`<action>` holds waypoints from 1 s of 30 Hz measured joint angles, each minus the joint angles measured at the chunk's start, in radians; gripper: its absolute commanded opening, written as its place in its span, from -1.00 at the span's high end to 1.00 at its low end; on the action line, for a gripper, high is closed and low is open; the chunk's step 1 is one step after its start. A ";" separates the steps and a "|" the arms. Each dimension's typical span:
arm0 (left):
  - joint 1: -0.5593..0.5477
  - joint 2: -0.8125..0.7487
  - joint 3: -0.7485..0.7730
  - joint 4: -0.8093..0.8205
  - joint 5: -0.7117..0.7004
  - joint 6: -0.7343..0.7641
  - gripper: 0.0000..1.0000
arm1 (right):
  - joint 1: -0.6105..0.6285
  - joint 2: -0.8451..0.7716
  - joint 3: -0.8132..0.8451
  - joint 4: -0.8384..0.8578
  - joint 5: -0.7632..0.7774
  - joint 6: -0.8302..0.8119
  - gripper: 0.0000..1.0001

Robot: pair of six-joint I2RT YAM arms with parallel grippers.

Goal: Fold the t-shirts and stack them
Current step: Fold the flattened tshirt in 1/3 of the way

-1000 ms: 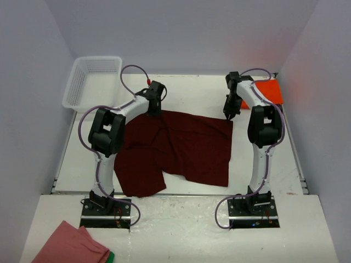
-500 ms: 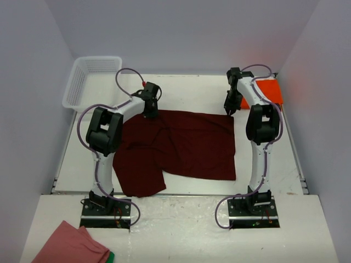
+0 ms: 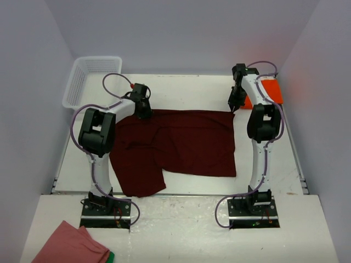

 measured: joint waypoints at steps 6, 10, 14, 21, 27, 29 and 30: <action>0.000 -0.002 -0.005 0.006 0.002 0.001 1.00 | -0.011 0.027 0.050 -0.012 0.016 -0.017 1.00; 0.002 -0.003 -0.008 0.012 0.010 0.005 1.00 | -0.015 0.053 0.099 -0.016 0.026 -0.034 1.00; 0.005 -0.005 -0.013 0.018 0.019 0.006 1.00 | -0.018 0.061 0.127 -0.014 0.067 -0.061 1.00; 0.006 -0.006 -0.014 0.023 0.034 0.031 1.00 | -0.053 0.066 0.144 0.018 0.103 -0.111 0.99; 0.004 -0.006 -0.013 0.028 0.060 0.068 1.00 | -0.052 0.044 0.092 0.069 0.085 -0.129 0.48; 0.001 -0.005 -0.010 0.027 0.066 0.083 1.00 | -0.049 0.015 0.027 0.089 0.039 -0.136 0.46; -0.002 -0.005 -0.007 0.026 0.067 0.087 1.00 | -0.048 0.001 0.004 0.087 0.011 -0.135 0.46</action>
